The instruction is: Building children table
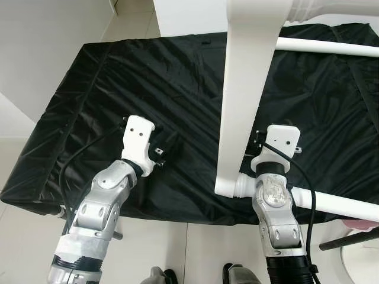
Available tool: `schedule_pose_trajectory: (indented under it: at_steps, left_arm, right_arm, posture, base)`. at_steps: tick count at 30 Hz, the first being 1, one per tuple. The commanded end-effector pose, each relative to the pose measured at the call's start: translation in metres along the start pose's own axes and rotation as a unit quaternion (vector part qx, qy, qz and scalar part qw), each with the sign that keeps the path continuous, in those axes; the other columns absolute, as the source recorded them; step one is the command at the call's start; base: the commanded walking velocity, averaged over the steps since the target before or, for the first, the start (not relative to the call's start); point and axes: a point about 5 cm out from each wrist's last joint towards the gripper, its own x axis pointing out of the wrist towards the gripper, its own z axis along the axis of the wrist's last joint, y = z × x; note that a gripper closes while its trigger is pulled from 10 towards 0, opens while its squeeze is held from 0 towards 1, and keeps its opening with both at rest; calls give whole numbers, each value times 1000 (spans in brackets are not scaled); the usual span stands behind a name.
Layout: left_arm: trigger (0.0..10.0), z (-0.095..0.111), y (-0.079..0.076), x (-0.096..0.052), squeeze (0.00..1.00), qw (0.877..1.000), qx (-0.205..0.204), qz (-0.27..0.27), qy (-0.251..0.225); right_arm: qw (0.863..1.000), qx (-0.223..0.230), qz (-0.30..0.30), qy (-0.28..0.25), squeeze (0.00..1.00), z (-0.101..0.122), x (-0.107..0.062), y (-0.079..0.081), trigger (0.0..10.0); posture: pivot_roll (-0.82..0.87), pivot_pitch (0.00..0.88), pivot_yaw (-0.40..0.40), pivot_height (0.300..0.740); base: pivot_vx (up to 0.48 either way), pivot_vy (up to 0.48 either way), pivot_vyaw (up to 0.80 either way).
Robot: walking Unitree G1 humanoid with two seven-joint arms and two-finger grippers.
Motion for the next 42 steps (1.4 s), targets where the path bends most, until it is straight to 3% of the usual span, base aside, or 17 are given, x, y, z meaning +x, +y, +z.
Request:
schedule_pose_trajectory:
  at_steps: [1,3,18,21,23,26,29,38,42]
  left_arm:
    - [10000,-4,-5,-5,0,999,8,-41,10]
    - [10000,-6,-13,-5,0,998,17,-63,13]
    - [10000,3,-17,6,0,996,31,-89,-7]
    - [10000,6,-20,7,0,994,35,-101,-10]
    - [10000,4,-21,4,0,993,34,-110,-5]
    - [10000,3,-21,3,0,993,34,-111,-4]
    - [10000,3,-23,0,0,991,35,-132,-1]
    - [10000,3,-30,-7,0,986,36,-161,10]
    - [10000,3,-25,-9,0,988,36,-149,11]
  right_arm:
    - [999,10,31,3,0,-1,-4,14,10000]
    - [999,11,34,7,0,-3,-3,16,10000]
    - [1000,4,3,14,0,-8,11,9,10000]
    - [999,-9,-34,23,0,-12,10,-1,10000]
    - [993,-36,-107,32,0,-18,6,-22,10000]
    - [991,-40,-120,35,0,-20,6,-26,10000]
    - [984,-51,-166,46,0,-25,7,-42,10000]
    - [988,-25,-140,57,0,-29,15,-38,10000]
    - [993,-23,-106,53,0,-30,-5,-29,10000]
  posture:
    - [-81,176,149,740]
    - [-76,169,139,740]
    - [-58,134,120,740]
    - [-58,128,125,740]
    - [-58,132,120,740]
    - [-58,132,120,740]
    - [-51,141,115,740]
    - [-46,142,115,740]
    - [-36,155,97,740]
  base:
    - [0,0,0]
    - [0,0,0]
    - [0,0,0]
    - [0,0,0]
    - [0,0,0]
    - [0,0,0]
    - [0,0,0]
    - [0,0,0]
    - [0,0,0]
